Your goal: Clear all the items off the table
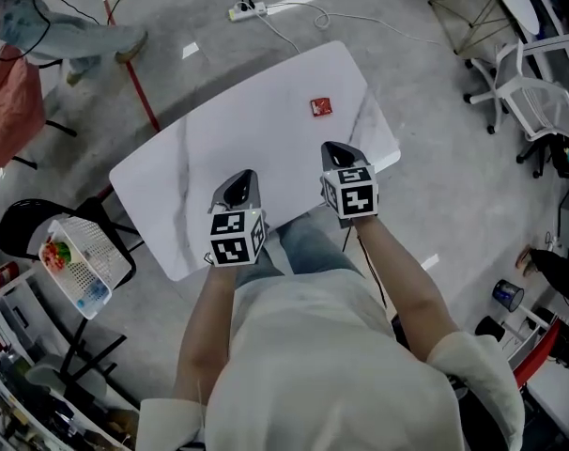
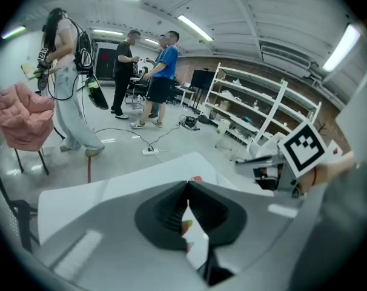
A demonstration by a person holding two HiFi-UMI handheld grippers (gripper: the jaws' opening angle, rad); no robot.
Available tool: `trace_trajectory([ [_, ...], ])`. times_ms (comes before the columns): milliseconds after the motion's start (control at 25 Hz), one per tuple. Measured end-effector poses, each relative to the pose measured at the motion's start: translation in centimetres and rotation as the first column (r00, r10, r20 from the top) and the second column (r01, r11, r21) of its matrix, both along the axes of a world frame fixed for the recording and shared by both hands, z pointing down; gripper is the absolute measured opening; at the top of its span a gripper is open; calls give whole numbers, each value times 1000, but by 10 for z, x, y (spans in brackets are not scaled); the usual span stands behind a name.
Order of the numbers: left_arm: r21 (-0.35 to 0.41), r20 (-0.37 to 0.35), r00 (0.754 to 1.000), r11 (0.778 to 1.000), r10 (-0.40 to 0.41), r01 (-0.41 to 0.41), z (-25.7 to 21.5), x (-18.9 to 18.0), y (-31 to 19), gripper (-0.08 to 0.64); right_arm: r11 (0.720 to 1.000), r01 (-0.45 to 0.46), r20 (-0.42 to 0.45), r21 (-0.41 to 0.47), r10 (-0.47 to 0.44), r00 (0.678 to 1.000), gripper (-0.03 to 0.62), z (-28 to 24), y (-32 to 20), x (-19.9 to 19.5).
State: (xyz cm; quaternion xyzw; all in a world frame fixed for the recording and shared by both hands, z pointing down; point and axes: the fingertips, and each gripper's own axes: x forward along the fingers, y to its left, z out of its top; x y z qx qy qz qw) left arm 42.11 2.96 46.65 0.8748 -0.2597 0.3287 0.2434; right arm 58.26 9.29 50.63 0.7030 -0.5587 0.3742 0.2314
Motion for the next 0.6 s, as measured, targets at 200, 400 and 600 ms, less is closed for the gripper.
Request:
trace_trajectory([
  [200,-13,16,1000,1000,-18,18,14,27,2,9,999,19,28,-32,-18,999,0,27,-7,28],
  [400,-37,35,998,998,-45,46,35,48,1,9,997,45,51,-64,-41,998,0,58,-19,49],
  [600,-64,57,996,995,-70,73,57,62,0,9,993,65,63,-101,-59,996,26,94,-28,68],
])
